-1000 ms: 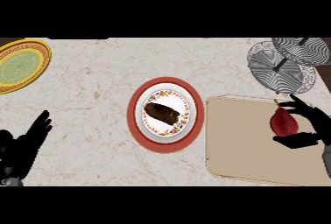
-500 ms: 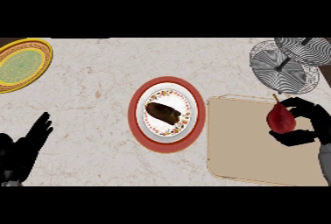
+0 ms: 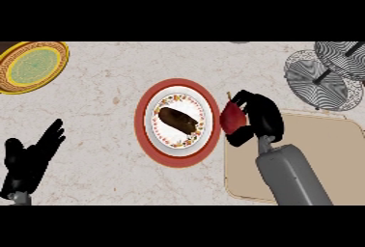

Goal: Pick the pear from the tray and place it in the tiered basket

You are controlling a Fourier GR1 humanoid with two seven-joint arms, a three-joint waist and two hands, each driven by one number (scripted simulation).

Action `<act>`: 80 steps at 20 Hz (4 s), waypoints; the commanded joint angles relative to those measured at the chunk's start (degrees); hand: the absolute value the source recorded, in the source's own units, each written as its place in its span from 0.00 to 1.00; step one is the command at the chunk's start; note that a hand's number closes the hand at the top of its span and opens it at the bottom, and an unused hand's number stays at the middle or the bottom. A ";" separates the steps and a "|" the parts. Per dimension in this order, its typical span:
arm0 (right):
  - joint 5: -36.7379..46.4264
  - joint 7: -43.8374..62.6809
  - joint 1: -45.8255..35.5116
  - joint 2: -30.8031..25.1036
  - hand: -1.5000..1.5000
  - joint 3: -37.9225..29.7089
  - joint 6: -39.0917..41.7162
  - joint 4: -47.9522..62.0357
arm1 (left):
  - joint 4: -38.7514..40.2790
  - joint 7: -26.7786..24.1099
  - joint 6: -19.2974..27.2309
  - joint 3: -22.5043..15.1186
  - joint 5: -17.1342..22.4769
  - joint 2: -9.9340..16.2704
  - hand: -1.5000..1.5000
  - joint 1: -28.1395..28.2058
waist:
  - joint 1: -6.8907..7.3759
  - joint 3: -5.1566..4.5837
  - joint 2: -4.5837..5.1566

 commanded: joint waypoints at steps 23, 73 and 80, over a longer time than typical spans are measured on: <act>17.39 24.28 -30.20 -1.32 1.00 -6.45 0.01 -8.68 | -0.43 1.44 1.70 1.56 -0.35 -0.83 0.50 -0.97 | -2.60 0.47 0.44; 23.88 -23.51 -57.84 -33.43 1.00 -15.89 -5.85 69.91 | 2.32 -1.36 1.19 0.56 -2.28 -2.18 0.50 -3.82 | 0.24 0.48 1.69; 23.07 -14.42 -58.32 -35.32 0.00 -17.14 3.26 74.39 | 0.64 0.79 0.64 -0.42 -2.25 -2.40 0.50 -4.01 | 0.78 0.54 1.71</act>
